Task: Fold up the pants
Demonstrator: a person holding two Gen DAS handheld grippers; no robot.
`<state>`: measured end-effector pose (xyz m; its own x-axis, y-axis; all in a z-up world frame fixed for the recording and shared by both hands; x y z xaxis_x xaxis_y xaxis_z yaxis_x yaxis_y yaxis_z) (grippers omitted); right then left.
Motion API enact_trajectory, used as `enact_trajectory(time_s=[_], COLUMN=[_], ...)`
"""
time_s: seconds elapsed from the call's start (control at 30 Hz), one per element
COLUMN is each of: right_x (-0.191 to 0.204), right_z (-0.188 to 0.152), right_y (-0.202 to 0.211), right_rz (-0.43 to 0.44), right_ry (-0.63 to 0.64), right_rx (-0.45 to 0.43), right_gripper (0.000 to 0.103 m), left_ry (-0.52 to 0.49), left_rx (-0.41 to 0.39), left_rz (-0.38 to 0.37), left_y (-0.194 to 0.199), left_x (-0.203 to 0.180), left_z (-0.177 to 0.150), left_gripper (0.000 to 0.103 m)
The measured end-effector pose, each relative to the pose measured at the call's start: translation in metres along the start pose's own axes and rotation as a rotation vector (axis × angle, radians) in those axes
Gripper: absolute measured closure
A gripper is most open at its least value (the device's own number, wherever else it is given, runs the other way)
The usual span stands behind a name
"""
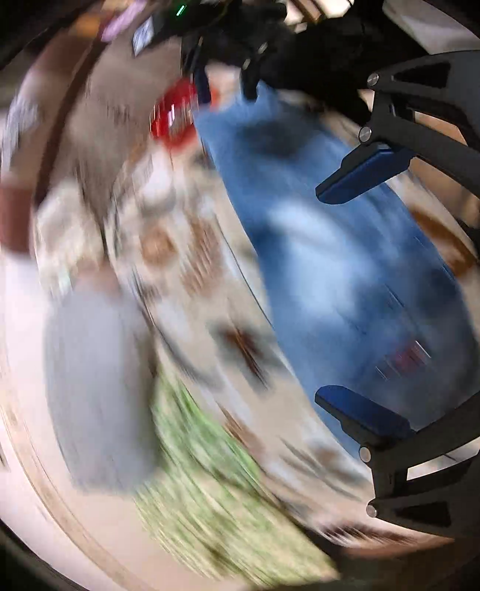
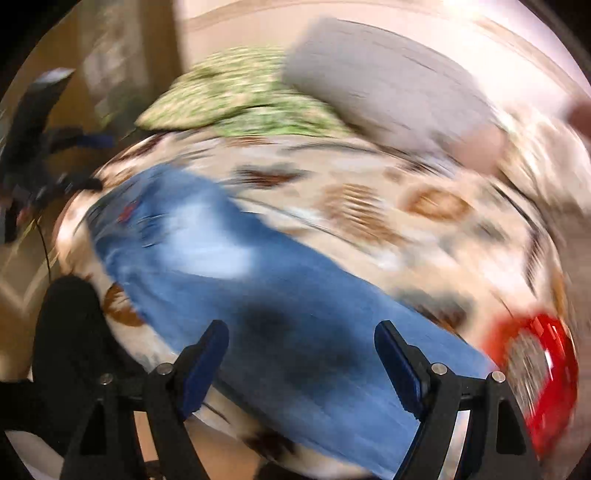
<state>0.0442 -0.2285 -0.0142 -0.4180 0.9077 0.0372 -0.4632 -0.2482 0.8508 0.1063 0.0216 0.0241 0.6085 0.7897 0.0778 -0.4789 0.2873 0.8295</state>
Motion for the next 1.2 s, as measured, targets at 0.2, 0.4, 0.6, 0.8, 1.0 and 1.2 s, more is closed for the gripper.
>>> enact_trajectory(time_s=[0.2, 0.4, 0.6, 0.8, 1.0, 1.2], right_x=[-0.093, -0.136, -0.145, -0.148, -0.136, -0.140], right_z=[-0.040, -0.080, -0.090, -0.095, -0.090, -0.093], right_y=[0.033, 0.021, -0.014, -0.053, -0.055, -0.038], right_rz=[-0.046, -0.049, 0.007, 0.070, 0.031, 0.125], right_ry=[-0.271, -0.434, -0.492, -0.503, -0.408, -0.414], right_rx=[0.038, 0.133, 0.215, 0.305, 0.308, 0.222], right_gripper=[0.019, 0.019, 0.020, 0.031, 0.070, 0.086], left_ry=[-0.117, -0.170, -0.204, -0.223, -0.306, -0.462], left_rx=[-0.018, 0.011, 0.036, 0.065, 0.075, 0.072], left_rz=[-0.151, -0.212, -0.235, -0.240, -0.302, -0.412], left_y=[-0.048, -0.076, -0.097, -0.105, -0.110, -0.128], left_x=[-0.063, -0.100, -0.117, -0.122, -0.139, -0.184], left_z=[0.065, 0.097, 0.105, 0.108, 0.122, 0.146], left_gripper=[0.004, 0.004, 0.004, 0.004, 0.004, 0.004])
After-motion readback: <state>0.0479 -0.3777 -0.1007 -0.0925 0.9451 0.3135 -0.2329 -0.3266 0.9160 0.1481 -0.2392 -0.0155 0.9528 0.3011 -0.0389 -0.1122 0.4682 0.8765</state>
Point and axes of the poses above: each gripper's, at about its wrist camera, not at the fingertips, and y roughly against the way its jaws point, x to its left, z to its top, the point moved 1 cm from there along -y, roughly the way its jaws point, and after that the axes turned 2 degrees about x, right-handed, at the moved point
